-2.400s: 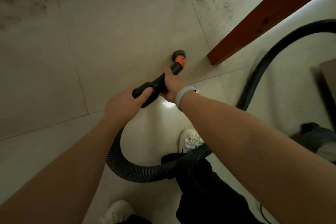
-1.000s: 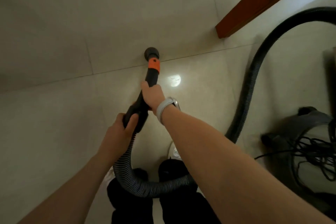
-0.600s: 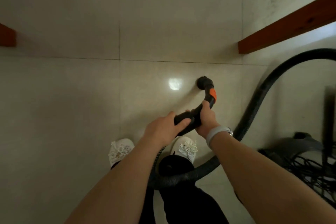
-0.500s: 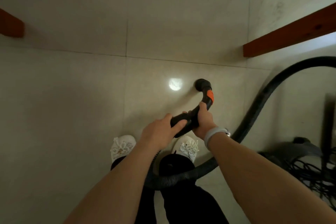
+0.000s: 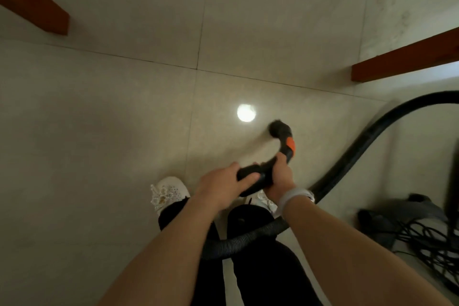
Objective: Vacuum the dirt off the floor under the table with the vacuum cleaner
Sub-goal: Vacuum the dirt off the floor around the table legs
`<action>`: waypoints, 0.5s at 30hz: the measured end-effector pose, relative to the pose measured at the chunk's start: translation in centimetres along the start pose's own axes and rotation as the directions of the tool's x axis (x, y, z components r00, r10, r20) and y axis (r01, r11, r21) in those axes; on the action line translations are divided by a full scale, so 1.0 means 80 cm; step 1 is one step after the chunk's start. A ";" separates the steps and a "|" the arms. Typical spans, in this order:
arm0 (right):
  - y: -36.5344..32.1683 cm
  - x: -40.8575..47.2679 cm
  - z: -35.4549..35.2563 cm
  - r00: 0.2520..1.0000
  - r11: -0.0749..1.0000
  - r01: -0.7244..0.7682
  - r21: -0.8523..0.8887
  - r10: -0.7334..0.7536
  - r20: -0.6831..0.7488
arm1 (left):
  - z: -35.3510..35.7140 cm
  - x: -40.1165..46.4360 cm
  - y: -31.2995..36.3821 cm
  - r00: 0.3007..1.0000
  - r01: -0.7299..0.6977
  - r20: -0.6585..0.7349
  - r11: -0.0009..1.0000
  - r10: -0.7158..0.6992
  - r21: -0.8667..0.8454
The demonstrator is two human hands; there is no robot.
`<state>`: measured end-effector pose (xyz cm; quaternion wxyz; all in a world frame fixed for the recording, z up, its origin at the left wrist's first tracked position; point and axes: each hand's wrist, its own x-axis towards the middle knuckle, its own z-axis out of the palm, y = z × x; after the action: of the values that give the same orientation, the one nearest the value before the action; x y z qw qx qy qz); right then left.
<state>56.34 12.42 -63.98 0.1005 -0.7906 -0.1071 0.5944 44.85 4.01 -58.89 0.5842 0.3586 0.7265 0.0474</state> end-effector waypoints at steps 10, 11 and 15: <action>0.021 -0.030 0.066 0.990 0.989 -0.004 -0.145 0.024 0.142 | -0.011 -0.032 -0.068 0.975 0.102 -0.169 0.968 -0.143 -0.228; 0.023 -0.041 0.084 0.981 0.976 0.003 -0.219 0.040 0.191 | -0.013 -0.041 -0.078 0.963 0.102 -0.214 0.957 -0.163 -0.272; 0.034 -0.079 0.137 0.940 0.866 0.148 -0.477 0.028 0.341 | -0.012 -0.076 -0.099 0.927 0.104 -0.293 0.909 -0.236 -0.403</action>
<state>44.25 8.33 -61.92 -0.1069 -0.6726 -0.2965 0.6696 40.68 -5.00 -57.46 0.5123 0.1596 0.8208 0.1960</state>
